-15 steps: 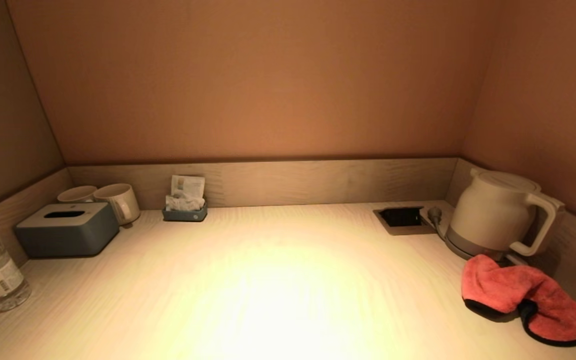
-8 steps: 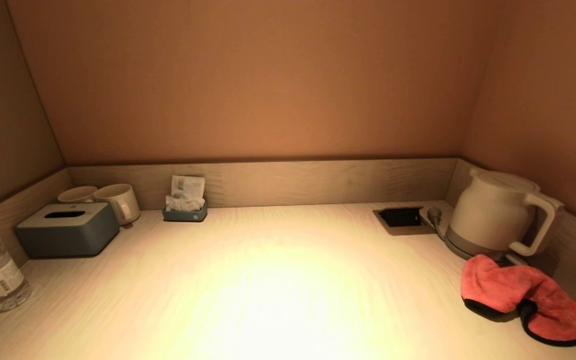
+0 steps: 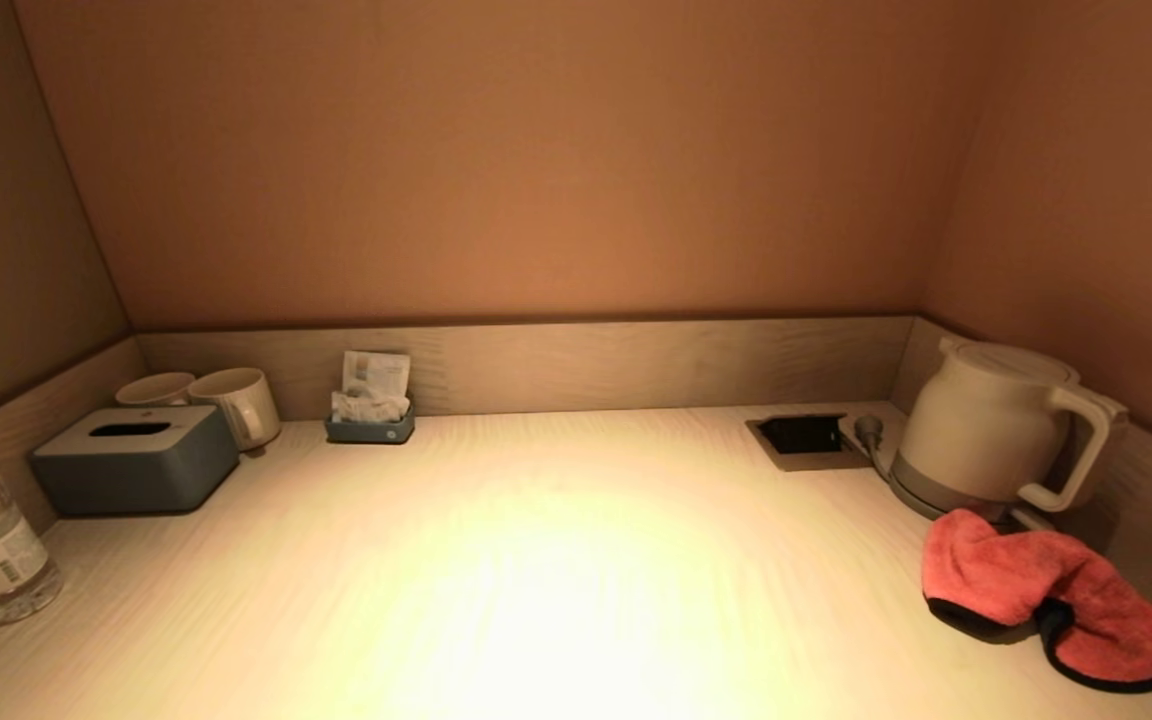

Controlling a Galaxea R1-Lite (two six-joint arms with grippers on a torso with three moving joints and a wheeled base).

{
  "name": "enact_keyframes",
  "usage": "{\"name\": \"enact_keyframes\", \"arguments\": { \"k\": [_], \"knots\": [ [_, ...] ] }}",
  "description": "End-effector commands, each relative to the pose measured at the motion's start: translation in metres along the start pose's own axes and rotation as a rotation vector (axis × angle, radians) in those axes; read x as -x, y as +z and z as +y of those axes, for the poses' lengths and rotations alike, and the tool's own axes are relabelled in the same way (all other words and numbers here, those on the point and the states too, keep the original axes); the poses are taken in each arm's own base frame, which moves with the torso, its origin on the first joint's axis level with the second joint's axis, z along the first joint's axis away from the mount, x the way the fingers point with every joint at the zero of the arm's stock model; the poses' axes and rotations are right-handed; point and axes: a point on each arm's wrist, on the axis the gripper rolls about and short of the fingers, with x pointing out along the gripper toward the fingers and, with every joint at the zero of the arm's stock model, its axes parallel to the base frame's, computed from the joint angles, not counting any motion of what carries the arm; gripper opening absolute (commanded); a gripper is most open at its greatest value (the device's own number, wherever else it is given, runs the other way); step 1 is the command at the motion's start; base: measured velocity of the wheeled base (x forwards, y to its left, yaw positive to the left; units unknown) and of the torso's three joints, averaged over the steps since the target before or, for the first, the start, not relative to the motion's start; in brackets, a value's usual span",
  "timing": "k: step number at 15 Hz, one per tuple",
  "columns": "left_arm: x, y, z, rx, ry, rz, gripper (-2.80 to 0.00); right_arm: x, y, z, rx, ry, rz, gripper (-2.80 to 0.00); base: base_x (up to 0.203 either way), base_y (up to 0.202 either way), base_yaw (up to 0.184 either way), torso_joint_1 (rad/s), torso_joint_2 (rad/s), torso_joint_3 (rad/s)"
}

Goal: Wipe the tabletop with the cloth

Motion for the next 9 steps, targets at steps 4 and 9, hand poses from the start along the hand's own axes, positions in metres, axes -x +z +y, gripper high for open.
{"name": "enact_keyframes", "arguments": {
  "k": [4,9],
  "knots": [
    [0.0,0.0,0.0,0.0,0.001,0.001,-2.8,0.006,-0.025,0.001,0.009,-0.021,0.014,-2.8,0.0,0.0,0.0,0.0,0.0,0.0],
    [0.0,0.0,0.0,0.0,0.001,0.001,-2.8,0.016,-0.056,0.001,0.05,-0.015,-0.104,-2.8,0.0,0.0,0.0,0.0,0.0,0.0]
  ]
}}
